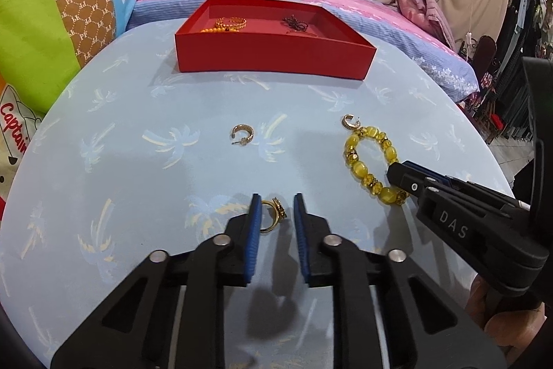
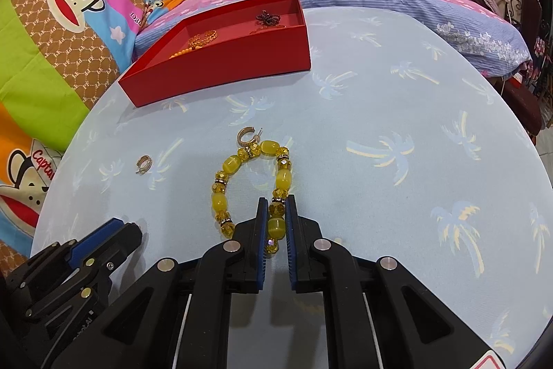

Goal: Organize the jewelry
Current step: 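Close the right tool on the yellow glass-bead bracelet while the left tool grasps a gold ring, then carry the bracelet and ring into the red box and open both tools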

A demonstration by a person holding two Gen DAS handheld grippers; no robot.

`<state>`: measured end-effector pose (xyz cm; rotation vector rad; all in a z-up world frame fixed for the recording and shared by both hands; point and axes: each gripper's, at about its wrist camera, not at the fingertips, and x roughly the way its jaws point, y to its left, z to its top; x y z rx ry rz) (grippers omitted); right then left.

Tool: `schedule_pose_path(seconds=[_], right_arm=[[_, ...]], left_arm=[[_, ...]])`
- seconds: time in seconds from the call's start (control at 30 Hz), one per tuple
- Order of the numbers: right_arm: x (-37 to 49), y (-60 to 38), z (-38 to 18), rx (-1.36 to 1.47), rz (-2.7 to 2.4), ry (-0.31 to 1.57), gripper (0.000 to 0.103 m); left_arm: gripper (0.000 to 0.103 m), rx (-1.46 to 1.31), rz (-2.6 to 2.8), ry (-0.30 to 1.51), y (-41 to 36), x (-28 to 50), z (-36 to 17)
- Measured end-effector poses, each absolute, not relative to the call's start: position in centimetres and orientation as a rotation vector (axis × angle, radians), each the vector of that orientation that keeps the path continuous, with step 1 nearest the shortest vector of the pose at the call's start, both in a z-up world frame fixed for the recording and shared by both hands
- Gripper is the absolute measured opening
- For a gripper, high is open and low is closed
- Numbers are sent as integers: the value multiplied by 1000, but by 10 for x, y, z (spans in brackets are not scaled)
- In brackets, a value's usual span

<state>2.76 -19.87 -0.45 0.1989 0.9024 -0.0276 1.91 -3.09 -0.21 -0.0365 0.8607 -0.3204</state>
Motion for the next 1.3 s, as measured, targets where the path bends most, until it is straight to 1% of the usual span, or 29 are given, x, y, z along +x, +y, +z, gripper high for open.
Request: schedule_pose_path(seconds=[0.03,0.07,0.43,0.8,1.07,1.3], right_arm=[[28,-199,-4,201,-27,903,9],[28,-199,-4,204,-26,903,9],[25,-203,-1,227,-10,902,9],[18,-203,26,264,19,848,9],[20,-204,52,281,57,814,9],[38,-203,81,254,88,769,9]], left_arm=[[9,-43,-323,865,-30,20,-3],[8,-47,-324,867,-30,20,-3],[7,-49,-324,871,-29,21,-1],[7,-71,-321,883,-25,28,12],[7,-81,-319,857,-21,40,35],[7,-77,-331,837,-21,69,62]])
